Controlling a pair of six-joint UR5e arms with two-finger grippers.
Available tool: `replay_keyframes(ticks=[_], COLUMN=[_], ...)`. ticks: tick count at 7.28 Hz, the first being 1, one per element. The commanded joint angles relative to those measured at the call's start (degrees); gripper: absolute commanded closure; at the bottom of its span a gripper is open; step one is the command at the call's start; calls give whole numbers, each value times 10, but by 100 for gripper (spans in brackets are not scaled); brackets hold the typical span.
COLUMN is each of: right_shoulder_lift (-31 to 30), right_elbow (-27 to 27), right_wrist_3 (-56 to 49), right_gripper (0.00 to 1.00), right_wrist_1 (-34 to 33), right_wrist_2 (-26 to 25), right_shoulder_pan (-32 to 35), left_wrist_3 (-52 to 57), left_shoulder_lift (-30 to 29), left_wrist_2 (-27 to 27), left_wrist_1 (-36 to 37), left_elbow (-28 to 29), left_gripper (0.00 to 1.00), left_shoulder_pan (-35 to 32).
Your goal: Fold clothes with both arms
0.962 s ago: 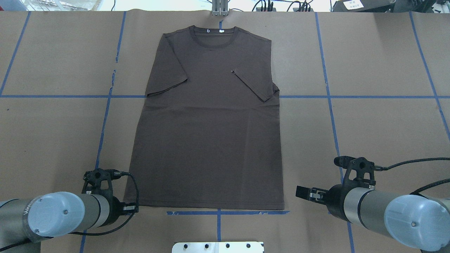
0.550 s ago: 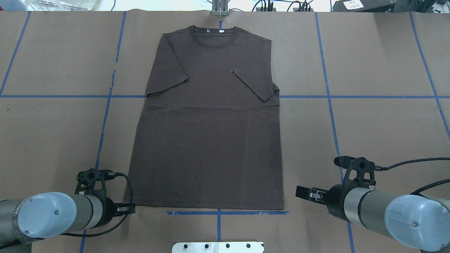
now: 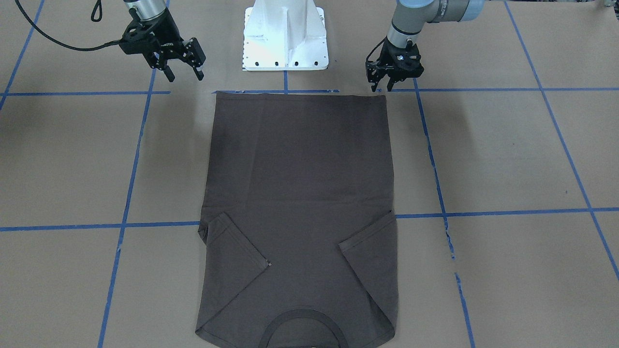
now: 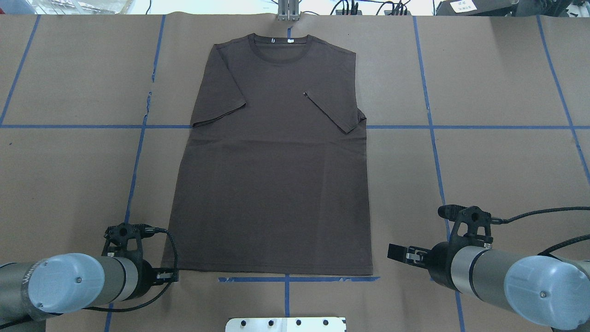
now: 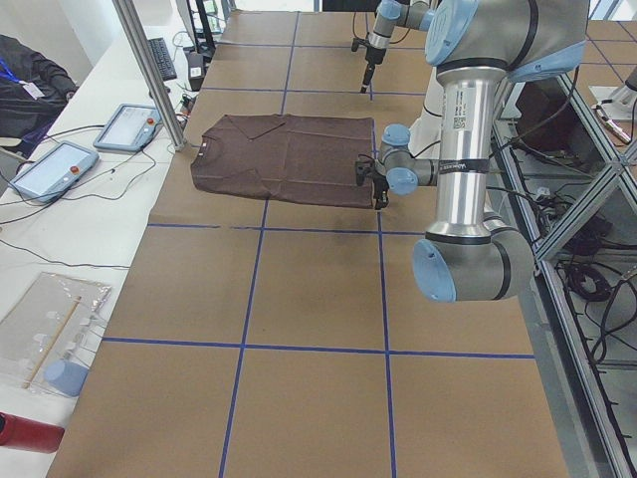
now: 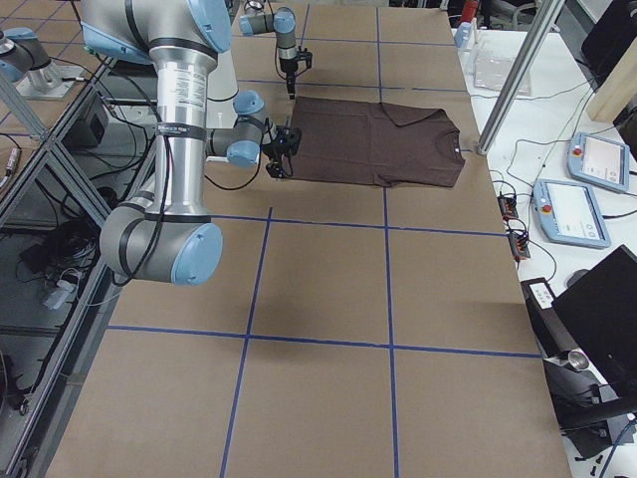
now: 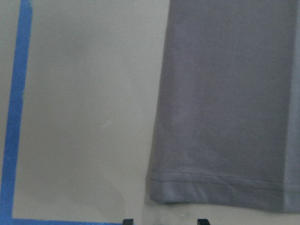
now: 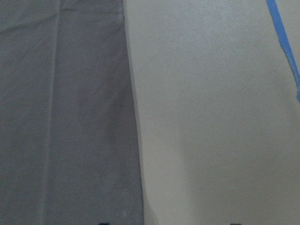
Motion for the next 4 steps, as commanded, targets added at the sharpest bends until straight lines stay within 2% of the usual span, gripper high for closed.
replay_keyframes(ticks=[1,4], right_shoulder_lift=[0,0], right_elbow=[1,2], right_wrist_3=[0,0], right_gripper=[11,10], right_wrist_1=[0,0], right_wrist_2=[0,0], right_shoulder_pan=[0,1], left_wrist_3=[8,9], left_shoulder_lift=[-2,-2], left_wrist_2=[1,3], left_wrist_1=[-2,-2], left_elbow=[0,5], left_gripper=[46,47], left_shoulder_pan=[-4,-6])
